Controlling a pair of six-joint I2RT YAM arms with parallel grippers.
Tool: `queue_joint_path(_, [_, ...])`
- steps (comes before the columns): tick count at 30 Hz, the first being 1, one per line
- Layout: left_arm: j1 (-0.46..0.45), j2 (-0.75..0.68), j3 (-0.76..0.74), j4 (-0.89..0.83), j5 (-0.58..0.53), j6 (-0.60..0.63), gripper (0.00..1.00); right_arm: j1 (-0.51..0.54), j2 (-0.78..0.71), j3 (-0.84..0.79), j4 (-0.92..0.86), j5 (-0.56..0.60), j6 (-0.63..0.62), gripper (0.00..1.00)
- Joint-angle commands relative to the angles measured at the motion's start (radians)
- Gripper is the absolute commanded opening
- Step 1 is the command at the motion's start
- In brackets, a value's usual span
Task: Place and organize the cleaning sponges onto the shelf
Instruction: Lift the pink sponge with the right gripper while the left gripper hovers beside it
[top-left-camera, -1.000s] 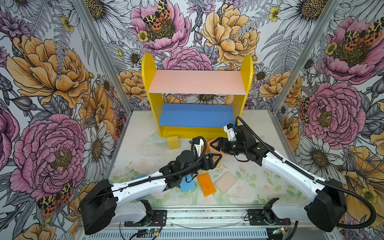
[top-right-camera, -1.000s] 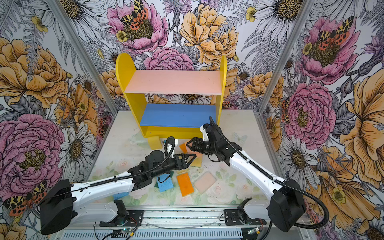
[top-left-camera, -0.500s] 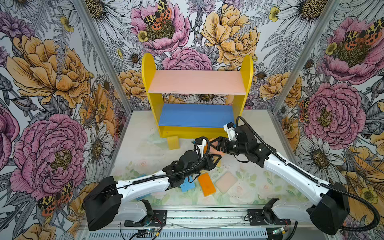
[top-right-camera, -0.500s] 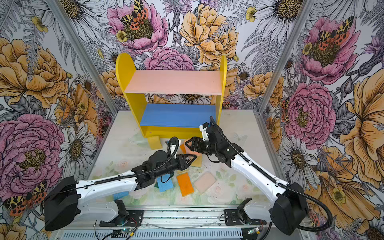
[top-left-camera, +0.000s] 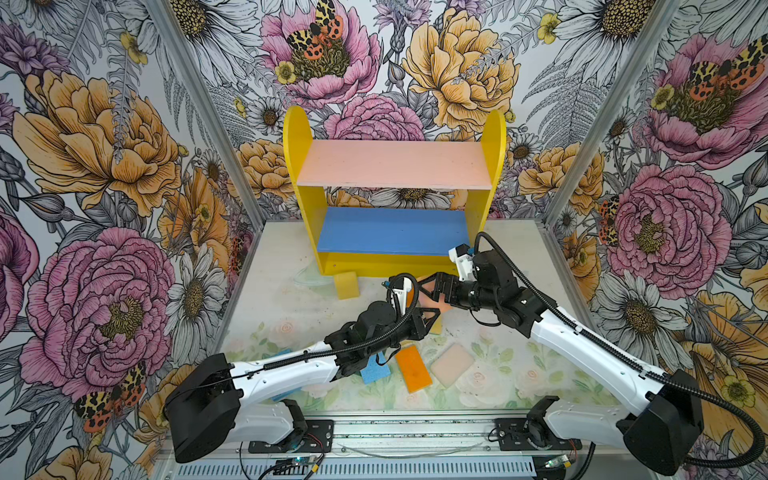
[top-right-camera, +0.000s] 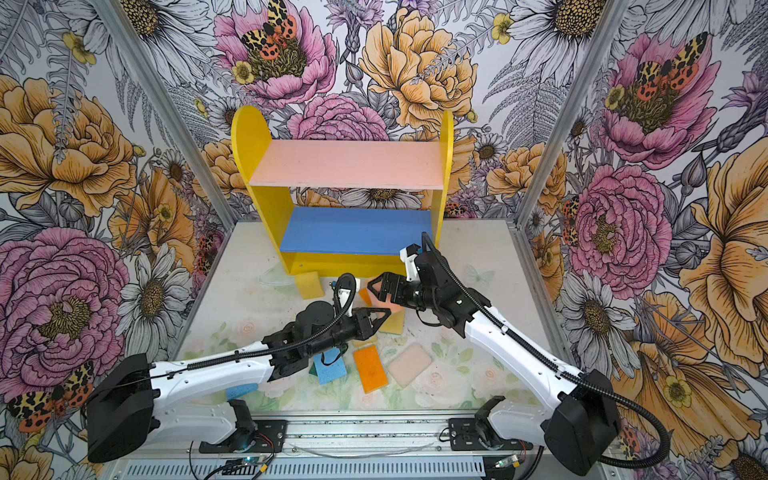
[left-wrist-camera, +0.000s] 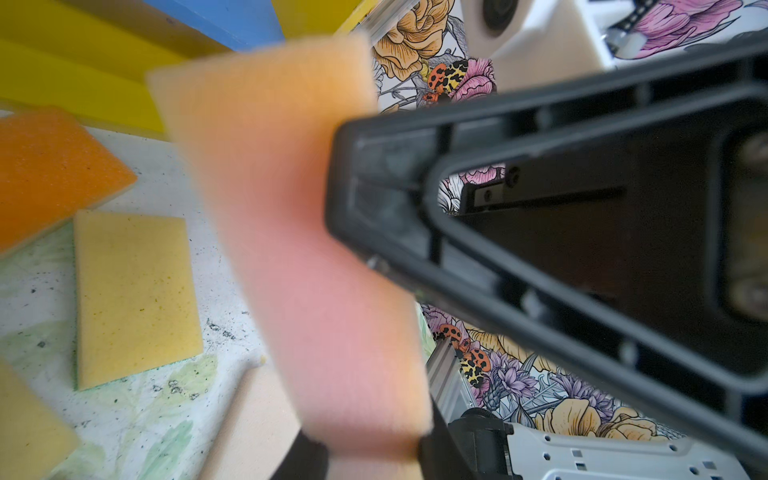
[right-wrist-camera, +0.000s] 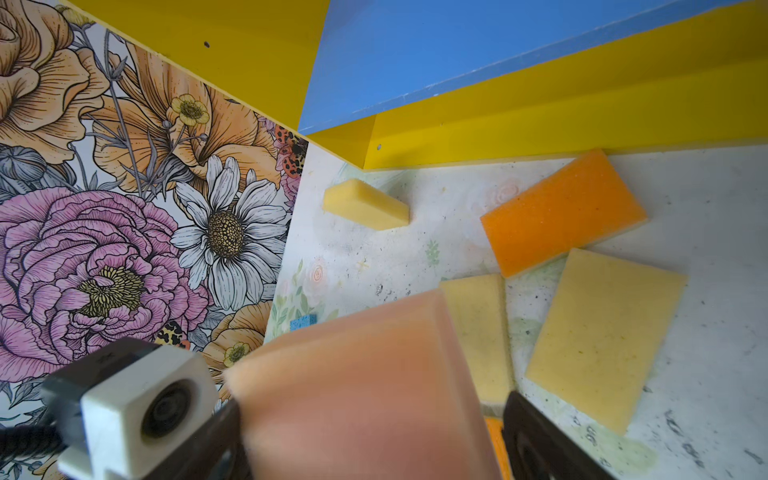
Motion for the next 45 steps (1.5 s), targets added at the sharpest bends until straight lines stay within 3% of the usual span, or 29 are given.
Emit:
queue_joint_path(1, [0.017, -0.038, -0.027, 0.035, 0.021, 0.004, 0.21, -0.038, -0.053, 0.012, 0.007, -0.041, -0.015, 0.98])
queue_joint_path(10, [0.16, -0.169, -0.107, 0.06, 0.196, -0.011, 0.21, -0.183, -0.163, -0.055, 0.005, -0.213, 0.01, 0.98])
queue_joint_path(14, [0.254, -0.257, -0.161, 0.092, 0.285, -0.047, 0.21, -0.175, -0.161, -0.069, 0.008, -0.299, 0.016, 0.94])
queue_joint_path(20, [0.349, -0.35, -0.199, 0.096, 0.409, -0.087, 0.21, -0.08, -0.154, -0.076, 0.077, -0.293, 0.027, 0.91])
queue_joint_path(33, [0.37, -0.396, -0.205, 0.086, 0.471, -0.107, 0.21, 0.045, -0.038, -0.026, 0.299, -0.296, 0.088, 0.84])
queue_joint_path(37, [0.37, -0.401, -0.209, 0.087, 0.471, -0.11, 0.21, 0.05, -0.02, -0.065, 0.442, -0.33, 0.168, 0.75])
queue_joint_path(45, [0.373, -0.418, -0.218, 0.086, 0.471, -0.117, 0.21, 0.056, 0.0, -0.07, 0.455, -0.334, 0.175, 0.6])
